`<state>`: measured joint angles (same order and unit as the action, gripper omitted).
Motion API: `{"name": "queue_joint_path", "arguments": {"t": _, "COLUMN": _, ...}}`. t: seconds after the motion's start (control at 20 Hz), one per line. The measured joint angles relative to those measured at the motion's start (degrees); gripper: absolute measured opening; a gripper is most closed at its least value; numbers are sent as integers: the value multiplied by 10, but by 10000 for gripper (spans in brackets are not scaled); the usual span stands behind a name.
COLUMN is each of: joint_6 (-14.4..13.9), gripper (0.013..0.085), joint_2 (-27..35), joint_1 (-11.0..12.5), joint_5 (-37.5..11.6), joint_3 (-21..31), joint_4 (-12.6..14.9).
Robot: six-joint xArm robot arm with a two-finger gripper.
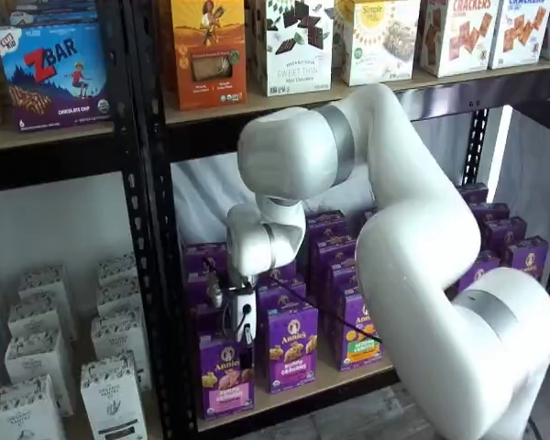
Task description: Pick up the purple box with a pink patch in the middle, on the bottom shelf, the first box from the left
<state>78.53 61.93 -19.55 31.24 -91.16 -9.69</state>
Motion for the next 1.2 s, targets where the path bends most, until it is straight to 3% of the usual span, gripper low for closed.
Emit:
{"name": "queue_joint_path", "arguments": {"t": 0.35, "joint_6": -4, "gripper": 850, "joint_2": 8, "joint_1": 0, "joint_5": 21, "joint_3": -13, "joint_4": 3}}
{"name": "queue_joint_path", "arguments": {"t": 0.55, "joint_6": 6, "gripper": 730, "joint_2": 9, "joint_1": 0, "joint_5": 11, "joint_3": -10, "joint_4": -7}}
{"name": "queue_joint_path", "arguments": {"t": 0.85, "joint_6": 10, "gripper": 610, "joint_2": 7, "joint_1": 0, "joint_5": -1, "joint_3": -5, "joint_4": -11}}
{"name": "queue_joint_path", "arguments": {"t": 1.2, "joint_6": 3, "gripper": 610, "joint_2": 8, "joint_1": 0, "joint_5": -2, "joint_3": -6, "joint_4": -4}}
